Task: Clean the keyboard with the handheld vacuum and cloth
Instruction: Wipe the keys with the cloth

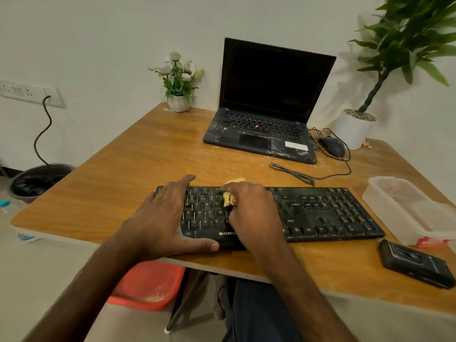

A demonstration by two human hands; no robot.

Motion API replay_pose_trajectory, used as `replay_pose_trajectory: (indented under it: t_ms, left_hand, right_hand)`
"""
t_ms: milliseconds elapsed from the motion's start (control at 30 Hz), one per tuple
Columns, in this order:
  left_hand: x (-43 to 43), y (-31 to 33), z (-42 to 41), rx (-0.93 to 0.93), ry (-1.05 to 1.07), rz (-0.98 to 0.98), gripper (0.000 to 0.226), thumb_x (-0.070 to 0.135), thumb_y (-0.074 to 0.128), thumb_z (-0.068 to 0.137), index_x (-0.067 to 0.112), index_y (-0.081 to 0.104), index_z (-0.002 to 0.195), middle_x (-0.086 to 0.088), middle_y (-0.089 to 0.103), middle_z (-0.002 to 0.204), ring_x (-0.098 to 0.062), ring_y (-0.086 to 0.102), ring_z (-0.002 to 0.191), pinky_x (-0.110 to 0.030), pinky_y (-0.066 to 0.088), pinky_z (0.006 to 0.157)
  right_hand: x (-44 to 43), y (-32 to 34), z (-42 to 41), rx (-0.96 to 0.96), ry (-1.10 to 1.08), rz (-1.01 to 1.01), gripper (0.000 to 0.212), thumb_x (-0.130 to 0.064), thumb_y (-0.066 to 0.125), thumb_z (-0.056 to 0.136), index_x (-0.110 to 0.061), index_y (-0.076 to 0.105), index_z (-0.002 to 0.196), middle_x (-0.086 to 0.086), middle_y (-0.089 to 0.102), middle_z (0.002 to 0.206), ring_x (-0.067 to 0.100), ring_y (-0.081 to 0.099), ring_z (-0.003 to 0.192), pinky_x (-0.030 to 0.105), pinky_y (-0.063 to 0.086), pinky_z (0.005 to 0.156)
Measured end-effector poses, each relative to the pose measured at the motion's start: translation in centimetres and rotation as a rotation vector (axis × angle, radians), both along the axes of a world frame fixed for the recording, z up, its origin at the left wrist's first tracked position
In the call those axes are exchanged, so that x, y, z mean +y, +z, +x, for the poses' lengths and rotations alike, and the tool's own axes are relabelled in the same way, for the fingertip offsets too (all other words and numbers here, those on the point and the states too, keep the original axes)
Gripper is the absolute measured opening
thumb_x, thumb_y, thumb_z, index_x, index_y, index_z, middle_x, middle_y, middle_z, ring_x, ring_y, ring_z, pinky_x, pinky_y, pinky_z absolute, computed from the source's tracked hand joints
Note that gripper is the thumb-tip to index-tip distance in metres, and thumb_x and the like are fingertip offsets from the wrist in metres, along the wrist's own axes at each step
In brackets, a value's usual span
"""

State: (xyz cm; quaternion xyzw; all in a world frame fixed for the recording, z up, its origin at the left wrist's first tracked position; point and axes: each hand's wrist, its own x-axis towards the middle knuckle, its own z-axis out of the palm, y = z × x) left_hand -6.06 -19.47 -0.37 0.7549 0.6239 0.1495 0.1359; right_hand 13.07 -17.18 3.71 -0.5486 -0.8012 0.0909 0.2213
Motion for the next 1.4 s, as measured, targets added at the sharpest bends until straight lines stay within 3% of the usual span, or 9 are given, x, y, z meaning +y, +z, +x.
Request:
replay_pose_trajectory:
  t_ms: [100,233,400,567,700,900,1133,1267,1400]
  left_hand:
    - [0.0,0.0,0.0,-0.022,-0.005,0.005,0.146,0.105,0.051,0.045,0.029,-0.004,0.157,0.004,0.025,0.159,-0.012,0.027,0.143,-0.044,0.026,0.121]
    - [-0.2,0.1,0.0,-0.048,0.003,0.012,0.144,0.104,0.054,0.047,0.029,-0.001,0.157,0.004,0.026,0.159,-0.012,0.028,0.143,-0.043,0.026,0.121]
    - [-0.1,0.1,0.2,-0.037,0.007,0.013,0.144,0.104,0.053,0.045,0.029,0.0,0.157,0.004,0.027,0.159,-0.012,0.028,0.144,-0.044,0.026,0.121]
    - [0.0,0.0,0.1,-0.013,0.004,0.016,0.145,0.106,0.048,0.044,0.028,0.001,0.157,0.003,0.027,0.158,-0.013,0.03,0.142,-0.041,0.028,0.12]
    - [-0.1,-0.1,0.1,-0.02,0.011,0.021,0.144,0.106,0.048,0.044,0.029,0.002,0.156,0.003,0.027,0.158,-0.013,0.03,0.142,-0.041,0.028,0.12]
    - [-0.2,0.0,0.1,-0.039,0.011,0.026,0.143,0.106,0.05,0.043,0.031,0.003,0.155,0.004,0.03,0.156,-0.012,0.032,0.141,-0.04,0.028,0.12]
    - [0.0,-0.1,0.1,-0.014,0.008,0.016,0.143,0.106,0.05,0.043,0.029,0.004,0.156,0.005,0.029,0.156,-0.011,0.031,0.14,-0.037,0.029,0.119]
    - [0.0,-0.1,0.2,-0.018,0.01,0.036,0.143,0.106,0.05,0.043,0.029,0.007,0.155,0.004,0.031,0.155,-0.012,0.033,0.14,-0.038,0.029,0.119]
    - [-0.1,-0.1,0.1,-0.015,0.011,0.043,0.143,0.106,0.049,0.043,0.029,0.008,0.155,0.004,0.032,0.155,-0.012,0.033,0.14,-0.039,0.03,0.12]
  right_hand:
    - [-0.9,-0.3,1.4,0.087,0.112,-0.052,0.056,0.006,0.058,0.086,-0.03,0.064,0.128,-0.008,0.061,0.135,0.009,0.052,0.125,0.028,0.042,0.108]
    - [0.2,-0.2,5.5,0.249,-0.031,0.062,0.057,0.013,0.058,0.084,-0.028,0.068,0.122,-0.009,0.063,0.132,-0.006,0.056,0.106,0.008,0.049,0.088]
    - [-1.5,-0.8,5.3,0.072,-0.033,0.047,0.057,0.011,0.058,0.085,-0.029,0.067,0.125,-0.01,0.063,0.132,-0.006,0.048,0.113,-0.002,0.028,0.096]
    - [-5.3,-0.2,4.4,0.039,0.19,-0.091,0.062,0.007,0.053,0.089,-0.036,0.06,0.132,-0.018,0.052,0.142,-0.002,0.041,0.132,0.011,0.028,0.108]
    - [-3.0,0.8,6.2,0.274,0.134,-0.022,0.061,0.012,0.059,0.085,-0.041,0.066,0.115,-0.022,0.058,0.126,-0.013,0.052,0.102,0.002,0.044,0.081]
    - [0.4,-0.4,5.7,0.099,-0.021,0.043,0.051,0.01,0.059,0.086,-0.026,0.068,0.122,-0.009,0.065,0.129,0.001,0.055,0.117,0.018,0.038,0.108]
    - [-5.3,-0.6,4.8,0.104,0.266,-0.097,0.066,0.014,0.055,0.081,-0.036,0.068,0.122,-0.018,0.06,0.133,-0.009,0.043,0.124,-0.001,0.026,0.101]
    - [-2.6,-0.1,6.6,0.198,0.077,0.151,0.064,0.019,0.058,0.077,-0.028,0.069,0.12,-0.009,0.065,0.127,-0.006,0.048,0.117,0.02,0.045,0.105]
    - [0.3,-0.8,6.6,0.141,0.025,0.123,0.055,0.014,0.059,0.083,-0.024,0.068,0.122,-0.008,0.065,0.129,-0.01,0.044,0.113,0.017,0.042,0.106]
